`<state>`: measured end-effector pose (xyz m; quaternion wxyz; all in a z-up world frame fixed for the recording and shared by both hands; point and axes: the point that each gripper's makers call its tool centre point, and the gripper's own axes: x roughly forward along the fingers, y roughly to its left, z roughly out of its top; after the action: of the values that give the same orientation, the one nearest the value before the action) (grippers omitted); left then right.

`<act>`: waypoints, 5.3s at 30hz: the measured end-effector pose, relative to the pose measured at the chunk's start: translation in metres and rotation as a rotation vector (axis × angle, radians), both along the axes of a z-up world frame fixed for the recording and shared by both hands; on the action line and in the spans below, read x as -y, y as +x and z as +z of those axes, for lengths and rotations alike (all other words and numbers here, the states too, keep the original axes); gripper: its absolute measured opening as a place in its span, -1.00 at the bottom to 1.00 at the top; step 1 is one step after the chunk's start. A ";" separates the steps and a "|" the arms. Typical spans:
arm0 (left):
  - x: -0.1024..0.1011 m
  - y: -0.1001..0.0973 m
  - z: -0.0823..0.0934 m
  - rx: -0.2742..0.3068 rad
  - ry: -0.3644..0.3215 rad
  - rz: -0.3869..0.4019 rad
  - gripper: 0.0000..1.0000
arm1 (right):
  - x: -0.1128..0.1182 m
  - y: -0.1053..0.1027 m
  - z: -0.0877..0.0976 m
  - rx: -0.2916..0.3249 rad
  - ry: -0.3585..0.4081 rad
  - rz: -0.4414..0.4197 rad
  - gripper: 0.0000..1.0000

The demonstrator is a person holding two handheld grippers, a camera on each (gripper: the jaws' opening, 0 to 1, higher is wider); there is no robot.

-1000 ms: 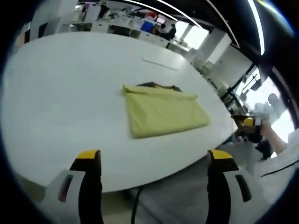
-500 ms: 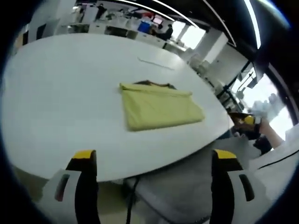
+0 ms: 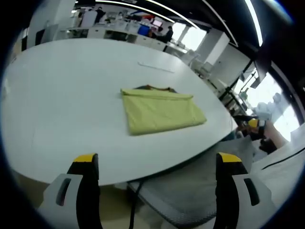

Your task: Fold the garment on the visible template until the final outline fits inside the template.

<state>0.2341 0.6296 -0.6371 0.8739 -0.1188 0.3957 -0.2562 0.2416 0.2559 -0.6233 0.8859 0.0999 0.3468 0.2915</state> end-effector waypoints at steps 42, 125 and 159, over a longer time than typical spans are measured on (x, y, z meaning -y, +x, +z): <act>0.006 0.013 -0.001 0.006 0.010 -0.031 0.99 | 0.001 0.013 -0.003 -0.001 -0.016 0.015 0.99; 0.032 0.151 -0.051 -0.021 0.082 -0.109 0.55 | -0.017 0.138 -0.056 -0.026 -0.104 0.098 0.56; 0.071 0.193 -0.092 0.077 0.166 -0.145 -0.01 | -0.068 0.180 -0.099 0.046 -0.206 0.092 0.14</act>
<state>0.4271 0.5582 -0.7293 0.8745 -0.0074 0.3891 -0.2896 0.4218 0.3243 -0.7220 0.8849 -0.0145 0.3587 0.2970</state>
